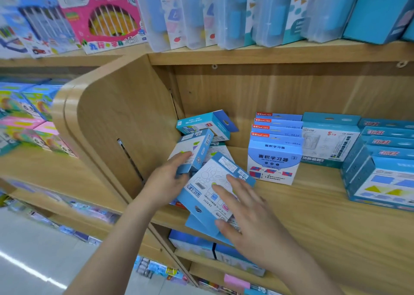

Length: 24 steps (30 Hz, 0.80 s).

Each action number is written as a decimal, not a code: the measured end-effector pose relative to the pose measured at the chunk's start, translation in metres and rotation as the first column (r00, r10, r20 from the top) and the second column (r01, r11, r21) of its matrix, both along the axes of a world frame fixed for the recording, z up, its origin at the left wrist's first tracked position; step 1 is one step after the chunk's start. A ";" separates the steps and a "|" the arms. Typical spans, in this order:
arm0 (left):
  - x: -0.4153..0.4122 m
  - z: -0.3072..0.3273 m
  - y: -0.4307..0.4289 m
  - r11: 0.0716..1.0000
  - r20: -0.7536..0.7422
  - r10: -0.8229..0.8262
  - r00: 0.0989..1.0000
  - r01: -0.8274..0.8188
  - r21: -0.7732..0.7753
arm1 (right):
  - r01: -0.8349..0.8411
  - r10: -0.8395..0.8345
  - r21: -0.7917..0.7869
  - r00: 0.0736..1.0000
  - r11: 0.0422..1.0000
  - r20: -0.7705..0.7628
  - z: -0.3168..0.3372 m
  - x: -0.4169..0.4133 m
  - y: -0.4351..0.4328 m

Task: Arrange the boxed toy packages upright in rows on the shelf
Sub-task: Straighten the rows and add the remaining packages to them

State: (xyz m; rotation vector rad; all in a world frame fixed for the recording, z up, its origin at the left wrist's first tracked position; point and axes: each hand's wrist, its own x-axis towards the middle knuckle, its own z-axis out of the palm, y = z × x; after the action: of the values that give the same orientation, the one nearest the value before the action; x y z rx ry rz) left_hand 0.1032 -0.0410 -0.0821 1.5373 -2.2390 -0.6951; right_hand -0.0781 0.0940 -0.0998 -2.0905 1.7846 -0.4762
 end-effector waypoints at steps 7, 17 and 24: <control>0.001 -0.005 -0.001 0.936 0.121 0.080 0.989 -0.033 -0.349 | 0.011 -0.002 0.041 0.975 0.999 -0.223 -0.024 0.007 -0.005; 0.013 0.037 0.012 0.751 -0.228 0.137 0.964 -0.251 -0.611 | 0.017 -0.005 0.076 0.988 0.997 -0.157 -0.023 0.008 -0.004; 0.009 0.076 0.033 0.867 -0.768 0.143 0.624 -0.453 -0.207 | 0.087 -0.098 0.055 0.965 0.995 0.242 -0.012 -0.005 -0.012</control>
State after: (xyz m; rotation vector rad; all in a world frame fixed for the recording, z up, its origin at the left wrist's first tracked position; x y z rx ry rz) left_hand 0.1124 -0.0084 -0.0059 1.1058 -1.3438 -0.5765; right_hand -0.0836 0.0820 -0.1119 -1.8353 1.7360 -0.6816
